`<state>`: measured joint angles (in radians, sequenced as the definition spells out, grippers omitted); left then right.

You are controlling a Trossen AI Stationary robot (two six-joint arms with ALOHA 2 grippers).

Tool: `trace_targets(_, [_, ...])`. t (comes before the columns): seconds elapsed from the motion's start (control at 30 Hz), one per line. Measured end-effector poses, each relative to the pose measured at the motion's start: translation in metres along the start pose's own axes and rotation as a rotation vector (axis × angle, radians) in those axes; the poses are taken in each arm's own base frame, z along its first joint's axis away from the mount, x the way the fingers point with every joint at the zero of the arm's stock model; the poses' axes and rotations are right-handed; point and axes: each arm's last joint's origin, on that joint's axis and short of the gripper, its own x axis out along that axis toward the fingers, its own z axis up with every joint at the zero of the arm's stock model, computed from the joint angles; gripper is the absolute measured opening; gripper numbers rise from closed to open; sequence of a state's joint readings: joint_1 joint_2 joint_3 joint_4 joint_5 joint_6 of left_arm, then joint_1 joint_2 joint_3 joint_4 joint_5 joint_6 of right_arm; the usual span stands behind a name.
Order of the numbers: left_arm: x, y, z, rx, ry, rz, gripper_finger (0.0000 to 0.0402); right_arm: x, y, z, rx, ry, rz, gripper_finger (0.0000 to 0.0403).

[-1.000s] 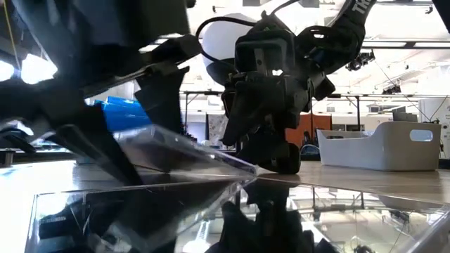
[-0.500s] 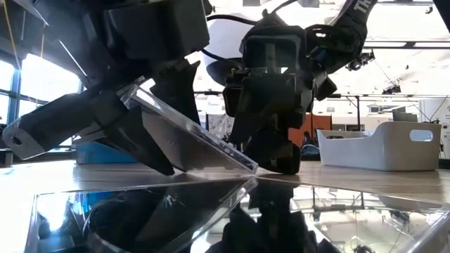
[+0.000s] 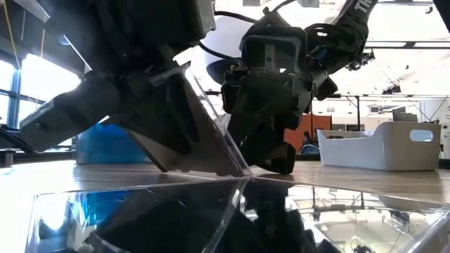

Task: Pick & place jewel cases by type
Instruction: Put the top black CD case into the gray bin

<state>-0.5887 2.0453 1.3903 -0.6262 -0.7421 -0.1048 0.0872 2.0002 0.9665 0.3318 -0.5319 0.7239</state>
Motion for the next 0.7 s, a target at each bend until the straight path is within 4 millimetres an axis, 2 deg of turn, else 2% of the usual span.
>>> trace_targets(0.1, [0.0,0.001,0.0,0.0,0.002,0.025,0.0046,-0.007,0.007,0.002,-0.015,-0.009,0.003,0.0143])
trace_targets(0.2, [-0.004,0.003,0.006,-0.014,-0.013,0.016,0.0026,-0.021,0.024,0.009,-0.041,-0.042,0.043,0.0133])
trace_targets(0.37, [-0.011,0.009,0.019,-0.05,-0.049,0.015,0.0013,-0.046,0.046,0.01,-0.038,-0.01,0.071,0.0123])
trace_targets(0.5, [-0.018,0.015,0.03,-0.083,-0.074,0.012,0.0012,-0.079,0.076,0.005,-0.085,0.005,0.075,0.0114])
trace_targets(0.6, [-0.02,0.019,0.034,-0.098,-0.084,-0.005,0.0011,-0.112,0.098,-0.007,-0.128,0.014,0.022,0.0104])
trace_targets(0.7, [-0.017,0.027,0.039,-0.119,-0.089,0.005,0.0011,-0.148,0.125,-0.027,-0.215,-0.065,-0.099,0.0095])
